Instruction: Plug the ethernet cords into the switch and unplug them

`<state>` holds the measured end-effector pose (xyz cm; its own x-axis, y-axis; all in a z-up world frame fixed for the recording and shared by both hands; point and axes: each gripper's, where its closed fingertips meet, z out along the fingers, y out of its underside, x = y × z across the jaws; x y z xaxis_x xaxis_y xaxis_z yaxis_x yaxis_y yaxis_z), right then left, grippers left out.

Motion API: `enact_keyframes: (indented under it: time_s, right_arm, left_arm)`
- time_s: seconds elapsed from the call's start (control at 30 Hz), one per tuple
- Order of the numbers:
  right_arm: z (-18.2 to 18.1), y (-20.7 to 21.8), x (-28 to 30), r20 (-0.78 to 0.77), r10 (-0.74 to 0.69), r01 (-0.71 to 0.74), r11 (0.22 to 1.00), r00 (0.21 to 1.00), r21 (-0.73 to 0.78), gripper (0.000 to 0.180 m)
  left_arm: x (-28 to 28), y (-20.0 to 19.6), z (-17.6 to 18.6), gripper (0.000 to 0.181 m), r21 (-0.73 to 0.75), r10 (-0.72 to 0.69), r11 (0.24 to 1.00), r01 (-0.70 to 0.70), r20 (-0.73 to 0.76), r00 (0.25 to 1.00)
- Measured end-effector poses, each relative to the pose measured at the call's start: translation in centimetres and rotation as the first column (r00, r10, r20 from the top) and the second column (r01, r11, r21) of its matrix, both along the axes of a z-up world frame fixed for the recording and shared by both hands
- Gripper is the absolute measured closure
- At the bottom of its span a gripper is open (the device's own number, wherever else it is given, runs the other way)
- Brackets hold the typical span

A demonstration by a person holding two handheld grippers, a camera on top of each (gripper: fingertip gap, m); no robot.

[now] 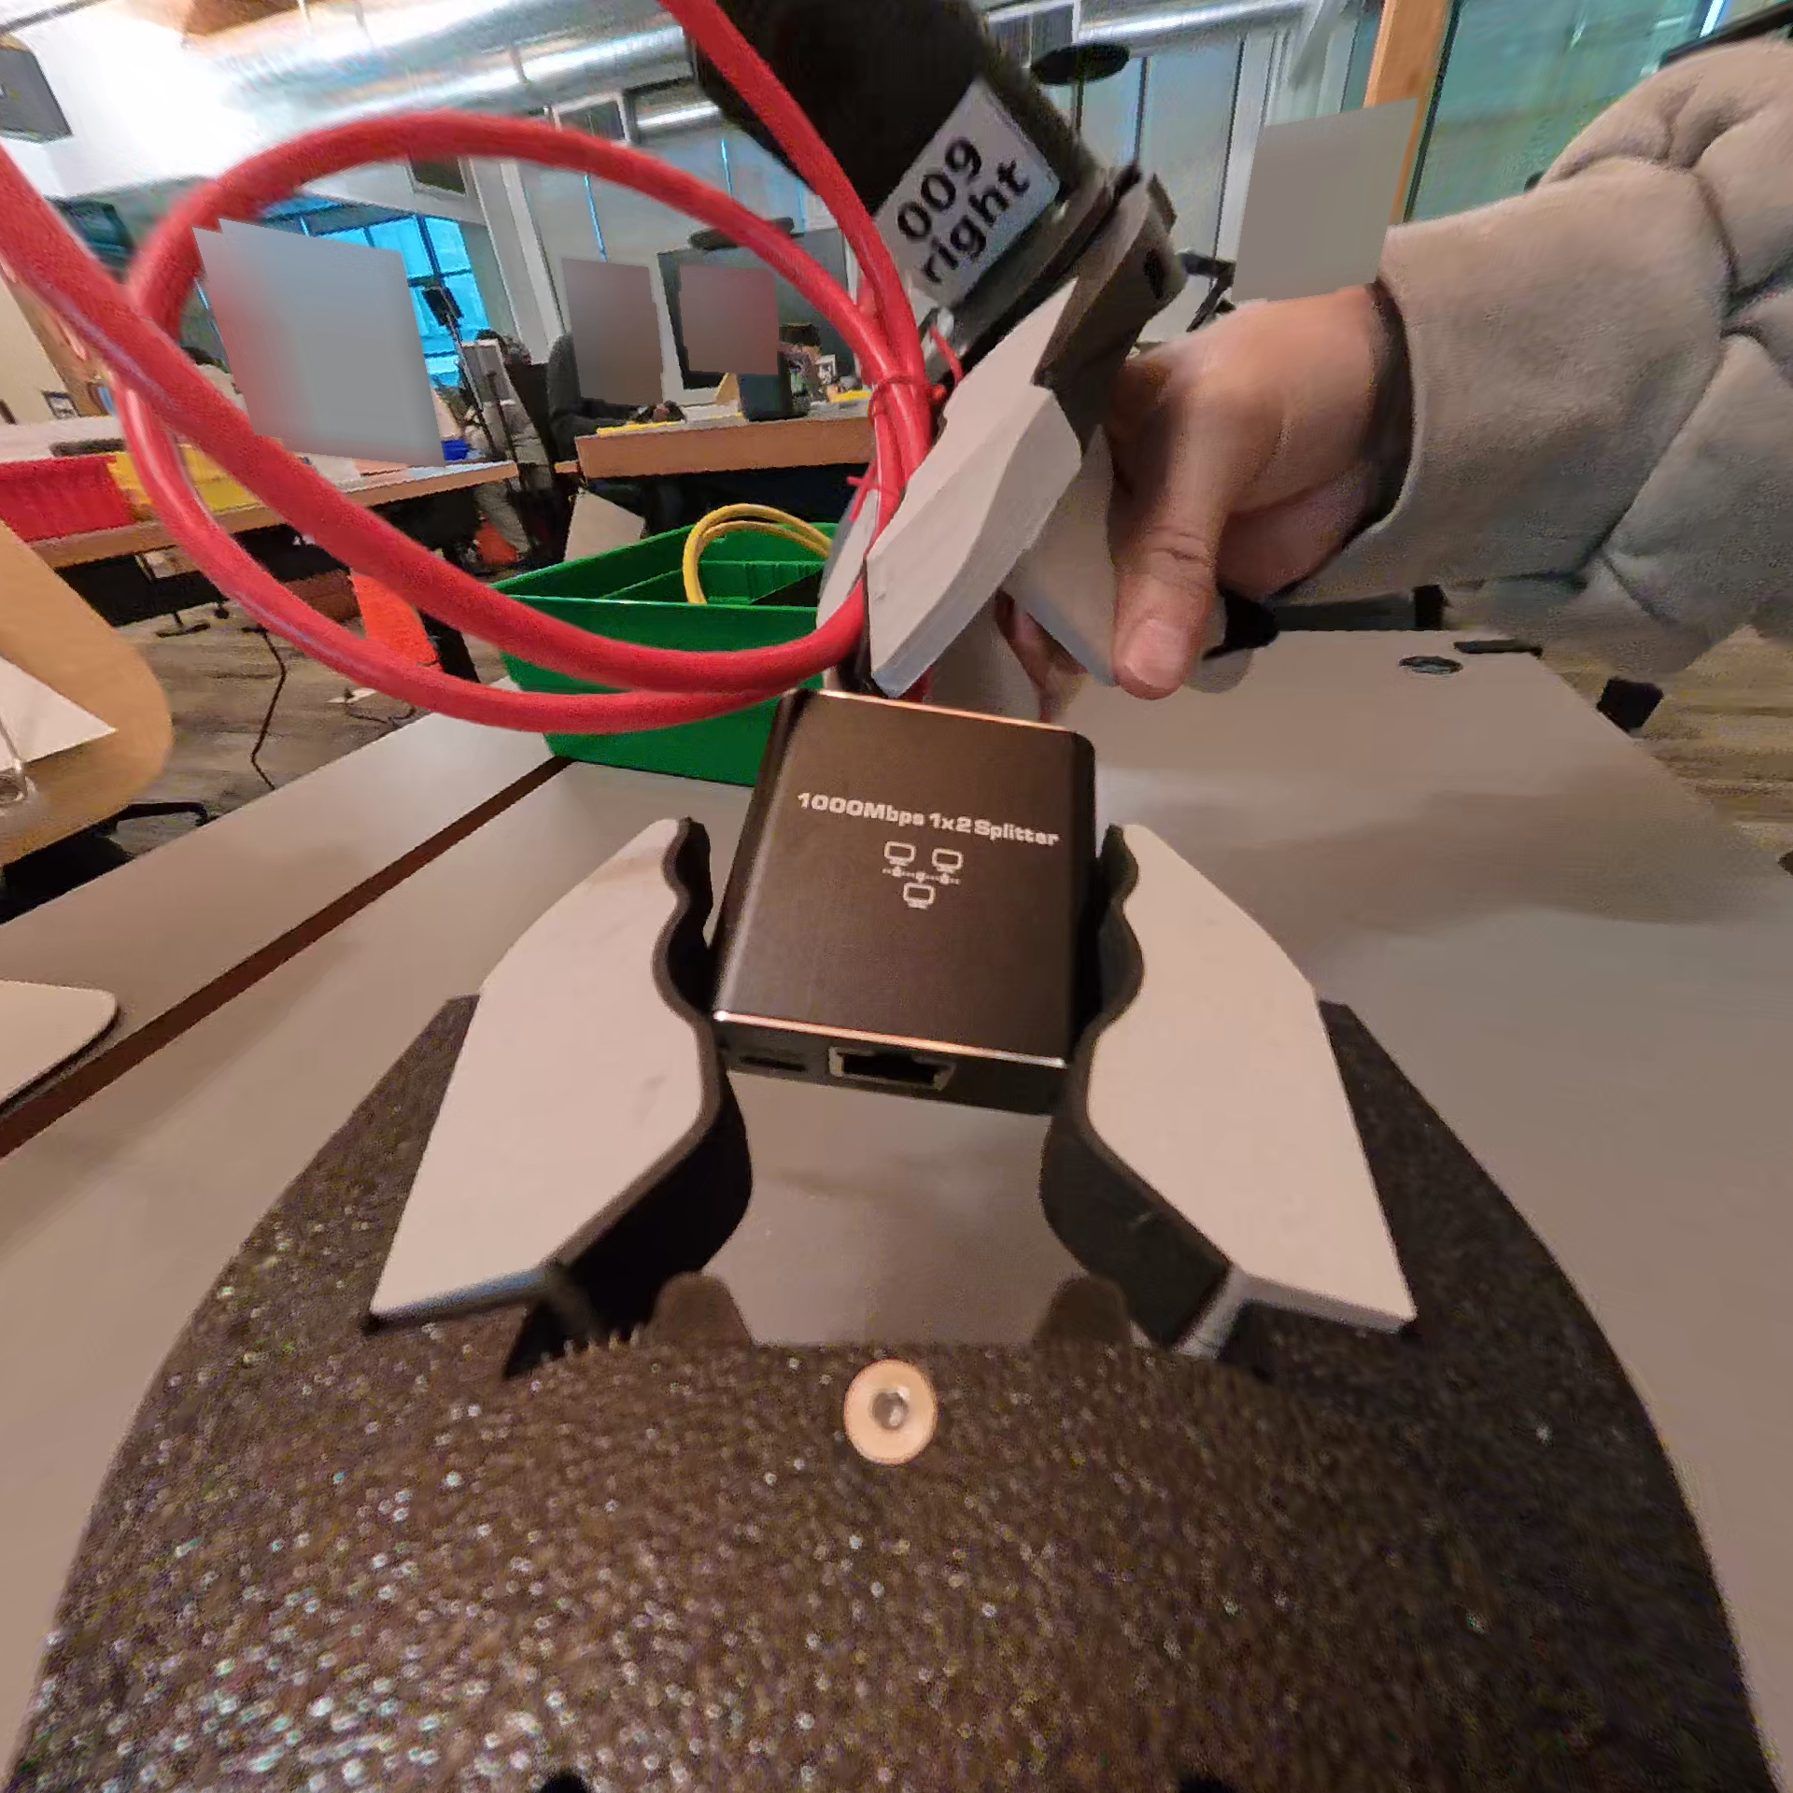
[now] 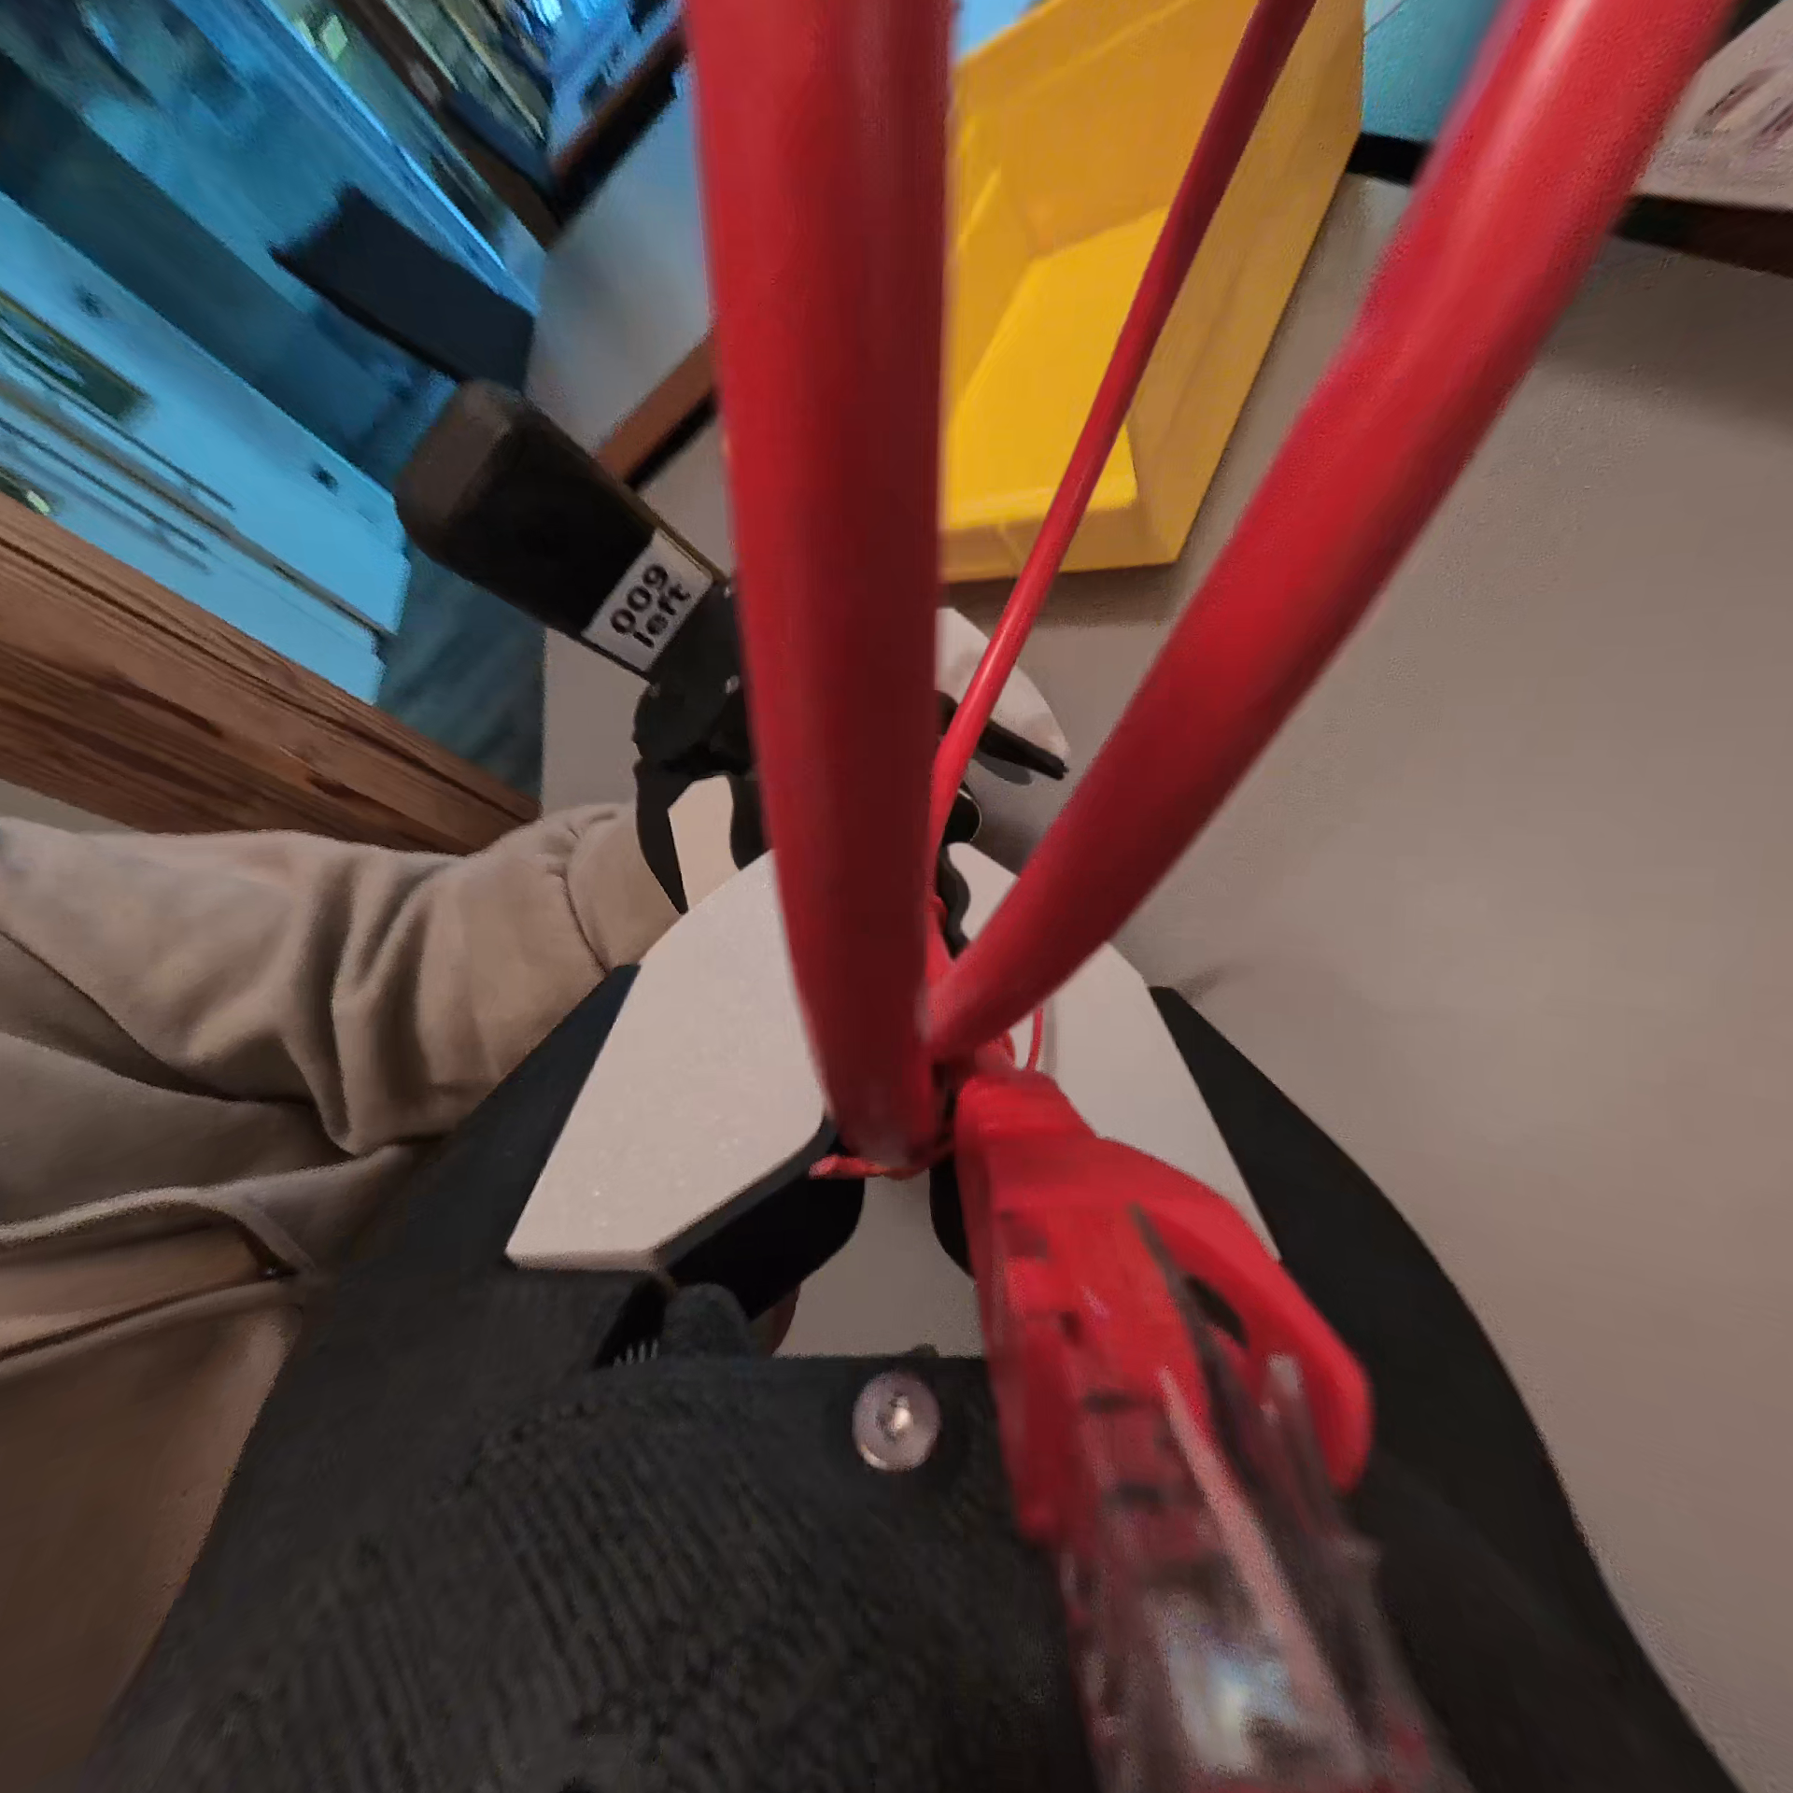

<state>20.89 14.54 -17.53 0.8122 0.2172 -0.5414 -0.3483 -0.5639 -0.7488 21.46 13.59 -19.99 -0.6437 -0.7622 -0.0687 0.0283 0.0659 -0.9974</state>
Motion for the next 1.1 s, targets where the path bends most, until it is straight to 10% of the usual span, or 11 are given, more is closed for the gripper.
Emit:
enact_keyframes:
  time_s: [1.1]
  right_arm:
    - [0.3,0.3,0.8,-0.539,-0.223,0.302,0.952,0.812,0.060,0.165]
  left_arm:
    - [0.8,0.6,0.4,0.105,0.143,0.110,0.983,-0.117,0.054,0.992]
